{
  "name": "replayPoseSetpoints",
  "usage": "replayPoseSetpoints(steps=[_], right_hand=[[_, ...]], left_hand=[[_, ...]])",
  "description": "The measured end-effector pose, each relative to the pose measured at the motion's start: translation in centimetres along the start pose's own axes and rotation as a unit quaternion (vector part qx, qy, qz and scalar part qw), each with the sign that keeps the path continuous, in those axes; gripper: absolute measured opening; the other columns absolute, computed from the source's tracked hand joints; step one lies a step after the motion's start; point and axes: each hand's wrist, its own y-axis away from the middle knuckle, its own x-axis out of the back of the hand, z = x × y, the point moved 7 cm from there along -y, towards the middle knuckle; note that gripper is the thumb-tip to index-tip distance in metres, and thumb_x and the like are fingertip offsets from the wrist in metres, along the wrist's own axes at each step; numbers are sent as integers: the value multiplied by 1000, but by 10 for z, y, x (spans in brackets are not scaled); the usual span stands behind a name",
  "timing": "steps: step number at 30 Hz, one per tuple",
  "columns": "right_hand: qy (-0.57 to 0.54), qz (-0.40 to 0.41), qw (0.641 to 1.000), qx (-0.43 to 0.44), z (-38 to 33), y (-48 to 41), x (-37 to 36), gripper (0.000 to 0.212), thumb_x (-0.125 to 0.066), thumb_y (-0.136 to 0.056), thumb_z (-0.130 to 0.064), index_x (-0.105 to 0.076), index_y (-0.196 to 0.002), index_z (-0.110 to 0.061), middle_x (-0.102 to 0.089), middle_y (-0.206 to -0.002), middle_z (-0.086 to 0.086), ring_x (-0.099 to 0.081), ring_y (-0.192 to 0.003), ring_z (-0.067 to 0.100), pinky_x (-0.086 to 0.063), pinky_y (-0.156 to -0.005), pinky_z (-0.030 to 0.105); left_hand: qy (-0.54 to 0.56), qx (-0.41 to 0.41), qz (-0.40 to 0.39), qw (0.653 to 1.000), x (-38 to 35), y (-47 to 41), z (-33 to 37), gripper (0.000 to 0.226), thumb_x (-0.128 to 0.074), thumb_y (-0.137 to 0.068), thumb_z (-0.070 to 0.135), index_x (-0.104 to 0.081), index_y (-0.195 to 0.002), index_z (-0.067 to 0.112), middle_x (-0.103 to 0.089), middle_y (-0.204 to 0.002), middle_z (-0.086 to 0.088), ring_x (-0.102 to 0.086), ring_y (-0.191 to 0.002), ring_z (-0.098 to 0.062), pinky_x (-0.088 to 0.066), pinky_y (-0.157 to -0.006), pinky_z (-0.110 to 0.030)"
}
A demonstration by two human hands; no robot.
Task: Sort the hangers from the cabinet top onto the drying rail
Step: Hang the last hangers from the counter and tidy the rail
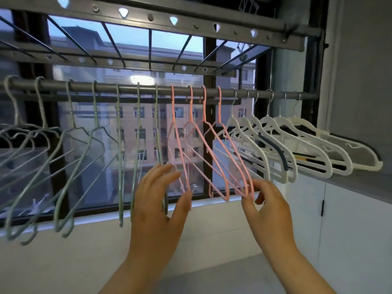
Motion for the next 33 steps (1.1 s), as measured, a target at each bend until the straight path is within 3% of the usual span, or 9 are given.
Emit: replayPoseSetpoints(steps=[4, 8, 12, 16, 20, 23, 28, 31, 33], right_hand=[[1, 24, 999, -34, -1, 10, 2, 36, -65, -79, -6, -55, -110, -21, -47, -82, -18, -47, -70, 0, -34, -59, 8], [19, 40, 998, -54, 3, 22, 3, 52, -62, -77, 3, -48, -122, -18, -43, -91, -15, -46, -75, 1, -36, -62, 7], [-1, 41, 997, -59, 11, 28, 6, 47, -61, -78, 4, -49, -119, -17, -44, -92, -20, -48, -78, 7, -33, -65, -4], [-61, 47, 996, -38, 18, 23, 10, 48, -61, -78, 2, -44, -102, -35, -47, -89, -20, -46, -79, -9, -35, -65, 0], [-103, 16, 995, -6, 23, 13, 14, 51, -63, -78, 1, -42, -94, -43, -46, -78, -17, -45, -77, -16, -34, -61, -2], [-147, -7, 989, 27, 27, 6, 20, 39, -61, -76, -15, -42, -90, -46, -49, -79, -16, -46, -77, -15, -32, -63, -5], [-184, -42, 979, 81, 23, 6, 28, 35, -52, -69, -13, -46, -98, -31, -45, -80, -20, -44, -77, -20, -31, -66, -8], [-223, -39, 966, 127, 2, 10, 39, 30, -53, -74, -16, -47, -98, -31, -43, -83, -22, -44, -78, -19, -32, -69, -6], [-248, -33, 952, 174, -22, 19, 44, 23, -46, -76, -22, -51, -96, -30, -43, -81, -22, -42, -75, -17, -33, -69, -5]], left_hand=[[51, 24, -9, 998, 3, 2, -12, 36, -58, -73, 38, -39, -103, 47, -37, -123, 23, -28, -117, 21, -16, -94, 9], [59, 23, -19, 998, 1, 3, -22, 39, -56, -74, 27, -39, -103, 48, -34, -122, 29, -24, -110, 34, -16, -89, 12], [82, 100, -13, 992, -2, 10, -34, 38, -51, -74, 31, -38, -103, 52, -35, -116, 38, -39, -106, 20, -25, -89, 6], [72, 152, 29, 985, 0, 20, -42, 48, -60, -84, 18, -37, -103, 55, -37, -104, 45, -37, -94, 33, -30, -75, 11], [16, 181, 73, 981, -2, 30, -32, 46, -57, -83, 17, -38, -100, 56, -39, -105, 42, -45, -105, 5, -34, -81, -5], [-47, 181, 120, 975, 0, 50, -18, 44, -58, -83, 12, -41, -101, 49, -51, -108, 22, -51, -104, -8, -33, -84, -11], [-160, 140, 253, 944, 41, 80, 7, 17, -57, -85, 10, -56, -88, 27, -50, -86, 17, -52, -77, 13, -37, -69, 3], [-130, 220, 296, 920, 68, 71, -2, 15, -50, -90, 11, -55, -100, 22, -53, -86, 11, -51, -79, 0, -40, -66, -12], [-115, 287, 254, 917, 72, 57, -13, 24, -47, -92, 19, -54, -115, 20, -55, -101, 6, -49, -92, -11, -38, -73, -17]])
